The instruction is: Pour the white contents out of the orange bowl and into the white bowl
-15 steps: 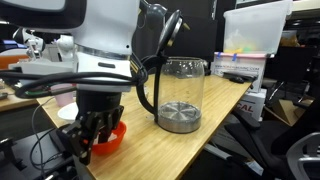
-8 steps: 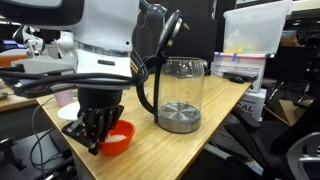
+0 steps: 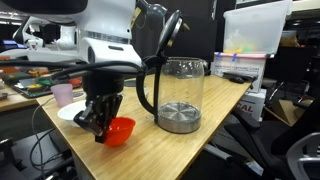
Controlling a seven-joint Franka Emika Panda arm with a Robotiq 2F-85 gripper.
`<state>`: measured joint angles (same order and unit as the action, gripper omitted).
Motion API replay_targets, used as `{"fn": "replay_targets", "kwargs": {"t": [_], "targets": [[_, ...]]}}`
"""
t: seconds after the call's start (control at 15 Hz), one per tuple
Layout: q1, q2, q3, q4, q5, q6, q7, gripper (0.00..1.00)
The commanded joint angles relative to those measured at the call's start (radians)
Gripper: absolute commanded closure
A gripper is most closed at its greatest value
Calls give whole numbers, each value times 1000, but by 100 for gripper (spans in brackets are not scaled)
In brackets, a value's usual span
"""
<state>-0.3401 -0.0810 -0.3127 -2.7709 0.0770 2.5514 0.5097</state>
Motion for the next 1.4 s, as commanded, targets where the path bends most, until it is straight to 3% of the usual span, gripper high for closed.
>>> {"fn": "replay_targets", "kwargs": {"t": [0.0, 0.33, 0.8, 1.0, 1.2, 1.33], "targets": [[0, -70, 28, -14, -96, 0, -61, 98], [-4, -146, 98, -7, -253, -21, -87, 98], [-17, -263, 269, -7, -552, -81, 51, 98], [22, -316, 322, -4, -557, -134, 45, 98], [70, -338, 339, -1, -461, -163, 47, 98], [60, -330, 346, -1, -480, -142, 47, 92]]}}
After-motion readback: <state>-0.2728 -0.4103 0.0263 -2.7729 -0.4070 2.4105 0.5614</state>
